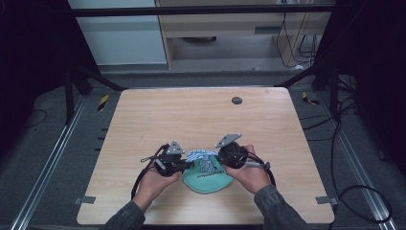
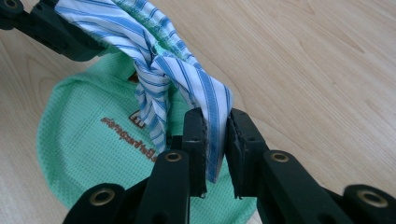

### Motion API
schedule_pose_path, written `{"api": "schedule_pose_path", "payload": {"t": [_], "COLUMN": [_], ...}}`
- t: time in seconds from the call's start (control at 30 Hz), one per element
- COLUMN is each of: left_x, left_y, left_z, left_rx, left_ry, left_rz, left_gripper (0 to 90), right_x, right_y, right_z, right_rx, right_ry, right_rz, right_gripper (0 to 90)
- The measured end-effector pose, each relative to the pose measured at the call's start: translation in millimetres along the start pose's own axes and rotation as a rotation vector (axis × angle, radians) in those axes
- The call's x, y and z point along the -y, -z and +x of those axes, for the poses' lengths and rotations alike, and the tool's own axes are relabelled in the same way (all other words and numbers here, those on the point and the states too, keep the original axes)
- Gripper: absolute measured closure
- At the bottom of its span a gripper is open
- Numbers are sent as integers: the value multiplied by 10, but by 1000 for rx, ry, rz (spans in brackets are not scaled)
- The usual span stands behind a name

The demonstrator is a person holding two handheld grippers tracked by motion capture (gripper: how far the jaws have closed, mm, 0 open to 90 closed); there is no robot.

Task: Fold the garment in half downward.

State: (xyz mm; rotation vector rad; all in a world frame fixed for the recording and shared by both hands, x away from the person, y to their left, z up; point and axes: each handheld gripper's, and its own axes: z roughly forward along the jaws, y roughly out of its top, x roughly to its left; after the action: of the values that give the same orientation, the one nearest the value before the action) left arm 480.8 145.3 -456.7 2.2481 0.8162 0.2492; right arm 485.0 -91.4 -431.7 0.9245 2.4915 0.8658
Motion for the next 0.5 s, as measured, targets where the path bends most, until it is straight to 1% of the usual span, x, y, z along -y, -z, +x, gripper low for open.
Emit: {"api": "schedule_pose_path", "payload": {"t": [0.17, 0.23, 0.3, 0.5], "left_x": [36, 46, 57, 92], "left_y": [-30, -28, -26, -12], "left_z": [14, 9, -4, -8], "left_rx": [1, 3, 2, 0], "left_ry": [11, 7, 10, 10], "left_rz": [3, 7, -1, -3], "left_gripper": [828, 828, 827, 812], "right_x": [14, 17, 25, 61], "right_y": [-7, -6, -8, -6], "right_z": [7, 14, 18, 49], "right_rx": [-4, -6, -11, -19], "right_ry": [0, -2, 1, 2], "right_rz": [-3, -2, -3, -3], "right_gripper": [778, 777, 775, 770]}}
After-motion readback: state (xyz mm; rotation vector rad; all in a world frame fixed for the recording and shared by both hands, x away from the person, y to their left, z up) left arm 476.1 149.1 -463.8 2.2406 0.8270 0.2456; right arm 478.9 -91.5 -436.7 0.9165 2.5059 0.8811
